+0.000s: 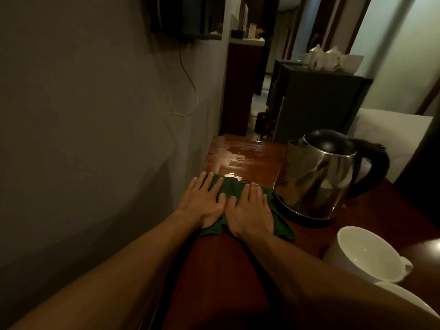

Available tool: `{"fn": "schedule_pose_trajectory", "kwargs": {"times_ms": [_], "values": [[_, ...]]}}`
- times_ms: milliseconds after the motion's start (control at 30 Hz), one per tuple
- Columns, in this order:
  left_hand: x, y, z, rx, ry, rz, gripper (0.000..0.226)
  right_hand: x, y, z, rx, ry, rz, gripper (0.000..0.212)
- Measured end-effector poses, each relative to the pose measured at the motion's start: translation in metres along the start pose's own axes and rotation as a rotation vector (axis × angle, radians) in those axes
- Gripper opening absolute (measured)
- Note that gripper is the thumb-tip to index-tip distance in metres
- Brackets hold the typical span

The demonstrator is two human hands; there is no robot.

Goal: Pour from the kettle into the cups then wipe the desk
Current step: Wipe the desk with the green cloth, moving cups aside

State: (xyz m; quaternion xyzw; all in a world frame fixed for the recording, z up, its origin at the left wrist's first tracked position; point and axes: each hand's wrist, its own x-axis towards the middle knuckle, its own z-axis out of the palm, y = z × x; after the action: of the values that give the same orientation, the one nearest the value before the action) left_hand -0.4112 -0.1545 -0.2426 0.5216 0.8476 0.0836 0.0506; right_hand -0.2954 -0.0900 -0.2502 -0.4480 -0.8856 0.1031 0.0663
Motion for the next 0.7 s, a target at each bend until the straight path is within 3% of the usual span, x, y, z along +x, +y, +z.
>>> {"fn": "schedule_pose_trajectory", "kwargs": {"times_ms": [700], "values": [[0.180, -0.030, 0.001, 0.018, -0.015, 0.082, 0.064, 0.163, -0.003, -0.003, 0.003, -0.011, 0.165, 0.070]]}}
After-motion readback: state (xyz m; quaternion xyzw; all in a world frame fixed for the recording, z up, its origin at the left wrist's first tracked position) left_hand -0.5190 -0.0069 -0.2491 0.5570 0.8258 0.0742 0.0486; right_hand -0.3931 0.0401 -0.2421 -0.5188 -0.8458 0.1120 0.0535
